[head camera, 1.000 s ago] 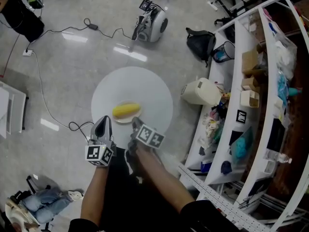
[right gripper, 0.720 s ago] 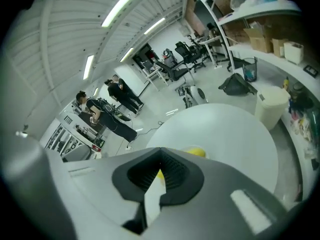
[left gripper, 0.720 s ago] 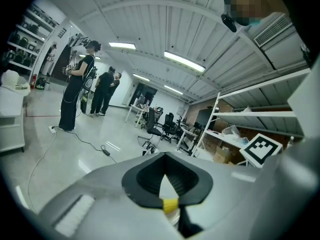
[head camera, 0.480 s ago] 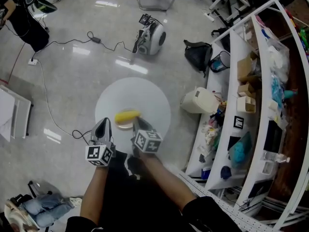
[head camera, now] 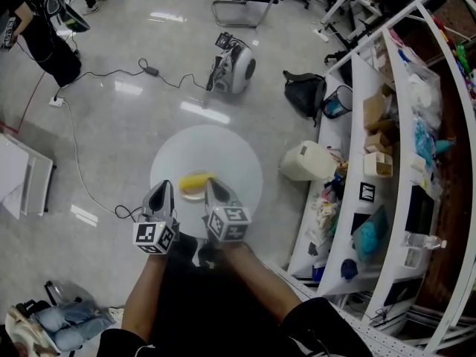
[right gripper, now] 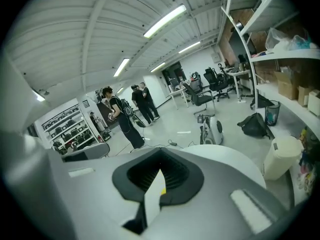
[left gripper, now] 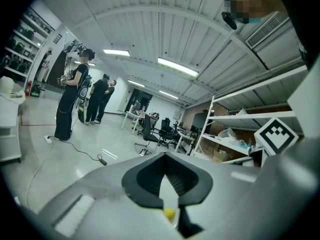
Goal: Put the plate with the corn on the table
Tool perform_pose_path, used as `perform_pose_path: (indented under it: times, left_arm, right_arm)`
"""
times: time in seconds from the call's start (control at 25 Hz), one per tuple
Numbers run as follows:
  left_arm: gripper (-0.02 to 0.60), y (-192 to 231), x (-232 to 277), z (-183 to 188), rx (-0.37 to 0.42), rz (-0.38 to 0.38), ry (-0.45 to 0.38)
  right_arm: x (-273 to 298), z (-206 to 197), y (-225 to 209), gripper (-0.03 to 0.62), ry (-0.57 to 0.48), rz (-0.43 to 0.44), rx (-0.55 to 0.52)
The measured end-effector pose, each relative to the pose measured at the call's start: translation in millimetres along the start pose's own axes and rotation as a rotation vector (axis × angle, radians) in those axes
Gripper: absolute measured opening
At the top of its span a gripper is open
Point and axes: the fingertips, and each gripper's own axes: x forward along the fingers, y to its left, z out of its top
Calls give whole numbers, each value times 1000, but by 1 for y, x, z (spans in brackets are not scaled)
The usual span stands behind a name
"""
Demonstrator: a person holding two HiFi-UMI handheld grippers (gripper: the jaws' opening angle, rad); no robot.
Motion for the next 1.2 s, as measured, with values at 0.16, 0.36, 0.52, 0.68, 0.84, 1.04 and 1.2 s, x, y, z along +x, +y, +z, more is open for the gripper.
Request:
perform_pose_path:
  times: [0.16,0.36,0.52,0.68,0.84,1.04,1.2]
  left_arm:
    - [3,-4,-1,9,14,-5,-10]
    - [3,-7,0,11,22,-16,-19]
    - [3,-12,1,15,31,-20,-19]
    - [3,-15,3,16,30,-21,-20]
    - [3,-18,3,15,30,-23,-22]
    - [3,-22,2,15,32,-21,-25]
    - [3,-23,0,15,34,-22,-27]
  right_arm:
    - [-5,12,8,9,-31,13,-35]
    - [-10,18,12,8,-41,32,-59]
    - [-14,24,12,8,-52,41,-76]
    - [-15,28,11,8,-64,38,-86]
    - [-17,28,7,8,-67,36,-94]
    - [-20,29,6,8,-71,40,-102]
    - [-22,30,8,8,-73,35,-109]
